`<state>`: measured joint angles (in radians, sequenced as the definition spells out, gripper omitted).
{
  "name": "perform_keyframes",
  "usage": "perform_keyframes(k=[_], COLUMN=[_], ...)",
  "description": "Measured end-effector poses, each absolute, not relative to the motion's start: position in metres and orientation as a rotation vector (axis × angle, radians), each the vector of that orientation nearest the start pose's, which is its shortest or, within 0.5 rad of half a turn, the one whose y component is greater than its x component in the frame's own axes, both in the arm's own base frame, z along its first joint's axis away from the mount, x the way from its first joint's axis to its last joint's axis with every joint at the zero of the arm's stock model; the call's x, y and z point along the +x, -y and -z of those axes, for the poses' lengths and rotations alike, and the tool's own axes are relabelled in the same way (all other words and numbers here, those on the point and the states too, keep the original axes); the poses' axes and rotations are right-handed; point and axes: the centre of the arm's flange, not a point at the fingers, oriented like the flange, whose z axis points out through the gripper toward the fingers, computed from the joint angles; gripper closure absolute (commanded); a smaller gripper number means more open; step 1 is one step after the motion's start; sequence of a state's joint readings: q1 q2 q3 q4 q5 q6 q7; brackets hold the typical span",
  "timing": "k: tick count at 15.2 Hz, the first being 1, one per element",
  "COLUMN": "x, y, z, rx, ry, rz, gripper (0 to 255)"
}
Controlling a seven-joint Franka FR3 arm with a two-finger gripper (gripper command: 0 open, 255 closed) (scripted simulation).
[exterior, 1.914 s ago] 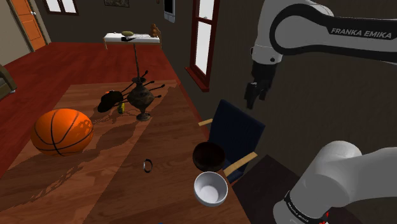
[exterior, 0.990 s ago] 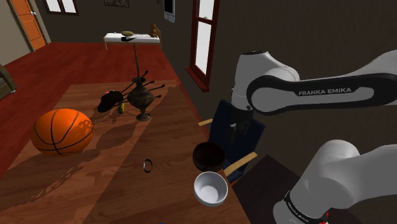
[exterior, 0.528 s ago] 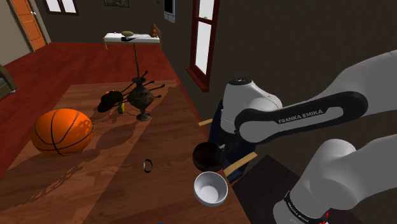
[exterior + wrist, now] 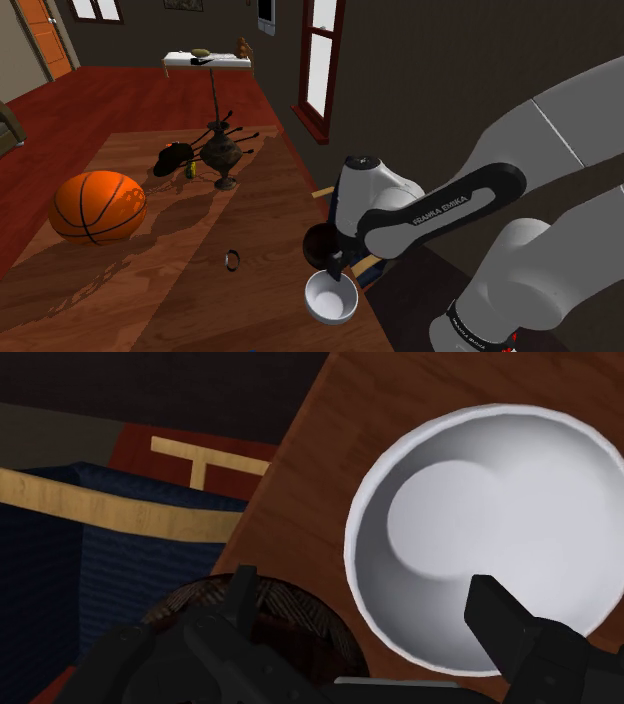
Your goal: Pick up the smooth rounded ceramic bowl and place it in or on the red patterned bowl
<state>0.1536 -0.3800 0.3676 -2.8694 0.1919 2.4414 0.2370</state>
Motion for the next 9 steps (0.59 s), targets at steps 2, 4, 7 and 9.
perform_keyframes(k=[2,4,7,9], x=[0.303,0.300,0.301,0.301], y=[-0.157,-0.155,-0.156,-0.156], z=[-0.272,-0.262,-0.258,-0.258], rx=[-3.172,-3.172,-3.171,-3.171], ry=[0.166,0.166,0.166,0.166], rz=[-0.082,-0.081,-0.081,-0.080], gripper=[0,0,0,0])
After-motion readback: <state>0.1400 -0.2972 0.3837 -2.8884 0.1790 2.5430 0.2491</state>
